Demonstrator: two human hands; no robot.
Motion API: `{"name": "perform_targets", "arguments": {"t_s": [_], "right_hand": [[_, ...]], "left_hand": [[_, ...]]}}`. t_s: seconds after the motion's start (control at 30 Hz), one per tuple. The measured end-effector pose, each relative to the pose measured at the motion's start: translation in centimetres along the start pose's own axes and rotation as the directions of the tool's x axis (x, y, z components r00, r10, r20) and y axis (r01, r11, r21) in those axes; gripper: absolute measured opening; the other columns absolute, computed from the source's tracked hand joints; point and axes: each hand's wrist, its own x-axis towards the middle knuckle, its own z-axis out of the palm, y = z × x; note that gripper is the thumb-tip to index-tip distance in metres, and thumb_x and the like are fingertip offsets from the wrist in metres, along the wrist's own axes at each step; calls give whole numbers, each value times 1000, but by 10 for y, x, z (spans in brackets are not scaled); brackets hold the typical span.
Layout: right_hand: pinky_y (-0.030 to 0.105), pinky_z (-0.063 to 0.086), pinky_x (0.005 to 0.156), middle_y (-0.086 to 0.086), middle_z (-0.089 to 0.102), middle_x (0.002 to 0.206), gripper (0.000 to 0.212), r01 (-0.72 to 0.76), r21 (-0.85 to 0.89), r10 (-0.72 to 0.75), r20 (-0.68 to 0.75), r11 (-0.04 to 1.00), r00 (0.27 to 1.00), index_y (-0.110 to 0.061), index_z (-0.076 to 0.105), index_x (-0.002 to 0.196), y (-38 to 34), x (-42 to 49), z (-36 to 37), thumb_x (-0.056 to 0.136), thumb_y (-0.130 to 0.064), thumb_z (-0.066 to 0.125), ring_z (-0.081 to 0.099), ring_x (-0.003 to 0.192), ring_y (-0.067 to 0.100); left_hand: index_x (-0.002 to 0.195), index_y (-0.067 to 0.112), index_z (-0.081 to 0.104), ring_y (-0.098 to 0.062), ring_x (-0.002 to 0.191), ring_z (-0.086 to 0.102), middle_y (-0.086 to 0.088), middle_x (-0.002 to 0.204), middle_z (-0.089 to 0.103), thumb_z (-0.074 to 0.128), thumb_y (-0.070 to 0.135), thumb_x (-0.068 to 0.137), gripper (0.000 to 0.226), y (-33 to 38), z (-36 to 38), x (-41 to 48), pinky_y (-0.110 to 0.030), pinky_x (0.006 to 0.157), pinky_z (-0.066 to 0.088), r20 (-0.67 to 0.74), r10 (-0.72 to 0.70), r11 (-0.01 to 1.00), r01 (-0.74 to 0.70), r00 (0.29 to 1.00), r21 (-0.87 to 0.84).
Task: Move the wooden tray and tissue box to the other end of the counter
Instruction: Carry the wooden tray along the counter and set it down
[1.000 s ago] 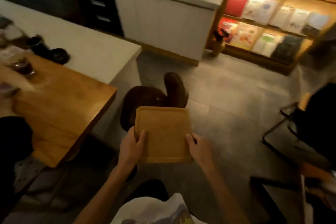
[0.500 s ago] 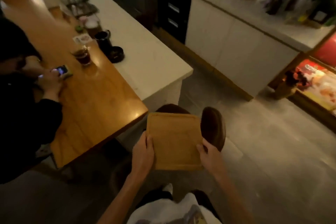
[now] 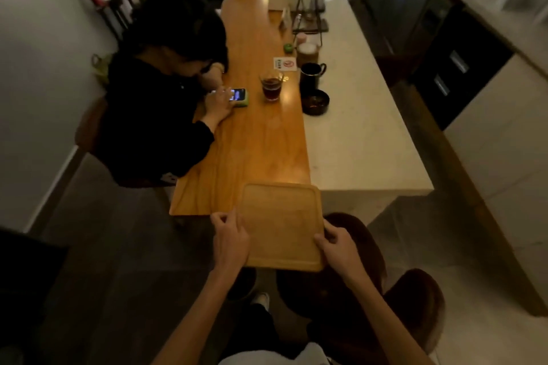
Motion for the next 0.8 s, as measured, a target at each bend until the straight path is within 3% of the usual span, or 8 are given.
{"name": "perform_targets", "arguments": {"t_s": [0.13,0.23,0.4,0.57,0.7,0.8], "right_hand": [[36,46,100,9,57,123,42,-79,-97,77,-21,992,997,-10,58,134,-17,47,30,96,-27,60,55,114,22],[32,39,100,10,52,131,44,-112,-82,109,-47,990,993,-8,56,136,-28,76,52,96,-25,60,49,122,23],[39,34,111,10,46,133,51,-173,-93,161,-129,981,979,-12,46,146,-38,114,79,98,-25,58,43,125,24],[40,41,107,10,55,125,50,-189,-141,166,-160,972,973,-15,46,145,-43,138,88,97,-22,59,50,116,24],[42,49,97,8,63,115,50,-194,-178,154,-216,965,964,-17,49,143,-47,151,94,95,-22,62,59,104,24],[37,43,105,7,57,124,52,-213,-144,174,-240,966,955,-16,49,143,-44,157,96,94,-24,65,53,112,22]], "left_hand": [[110,10,55,-3,63,43,-3,106,41,40,24,103,22,-20,-5,45,-15,51,30,-28,-12,1000,13,1000,27],[111,10,57,-3,64,41,-3,104,42,42,22,102,21,-33,-3,82,-16,51,31,-20,-19,999,20,1000,48],[119,7,58,2,68,35,-1,102,39,49,21,100,26,-48,11,128,-11,58,24,-23,-57,998,56,998,-13],[122,11,57,-19,96,44,-2,109,37,52,28,98,30,-60,24,154,-31,83,35,17,-56,998,56,998,-6],[114,12,57,-24,98,47,-3,107,39,52,33,97,28,-64,27,168,-39,87,44,35,-40,999,40,999,21],[124,8,56,-23,93,47,-9,109,42,54,32,96,37,-64,24,171,-35,82,44,45,-27,994,22,999,108]]}}
